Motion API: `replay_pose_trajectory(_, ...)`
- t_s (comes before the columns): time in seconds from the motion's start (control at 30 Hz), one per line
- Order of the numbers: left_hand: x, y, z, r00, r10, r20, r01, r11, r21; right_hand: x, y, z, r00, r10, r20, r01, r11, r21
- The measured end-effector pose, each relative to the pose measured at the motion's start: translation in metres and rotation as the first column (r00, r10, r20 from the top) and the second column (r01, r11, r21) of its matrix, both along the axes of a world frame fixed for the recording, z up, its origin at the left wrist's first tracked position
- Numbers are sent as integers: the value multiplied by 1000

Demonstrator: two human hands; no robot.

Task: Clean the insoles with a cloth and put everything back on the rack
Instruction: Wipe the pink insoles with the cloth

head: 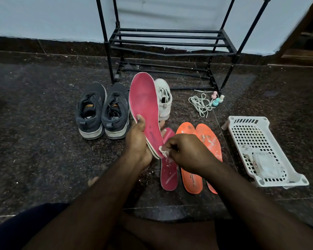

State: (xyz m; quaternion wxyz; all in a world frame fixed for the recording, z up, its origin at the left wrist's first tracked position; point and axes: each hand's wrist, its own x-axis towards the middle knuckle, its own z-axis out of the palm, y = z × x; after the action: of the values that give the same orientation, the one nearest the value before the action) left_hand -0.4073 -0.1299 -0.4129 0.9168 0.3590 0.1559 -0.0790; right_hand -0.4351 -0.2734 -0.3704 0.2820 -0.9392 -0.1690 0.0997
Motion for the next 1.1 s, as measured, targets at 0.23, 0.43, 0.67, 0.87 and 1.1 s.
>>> replay_pose_trajectory(0.23,-1,-3,4,999,31,20,-31,999,-26,1,4,2,993,-65,102,56,994,90)
replay_pose_trajectory(0.43,-8,-7,8,989,-95,-115,80,988,-129,-5,24,-5,973,-2,232,-31,990,140)
replay_pose_trajectory(0.67,-14,-10,5,978,-140,-157,118,983,-143,4,23,-5,951,-45,306,38,999,28)
replay_pose_trajectory(0.87,-10,-6,6,968,-160,-193,138,983,-124,-7,25,5,983,123,135,-104,985,-138)
replay_pose_trajectory(1.1,-15,-11,4,962,-192,-192,166,975,-147,6,24,5,963,-76,258,72,997,26)
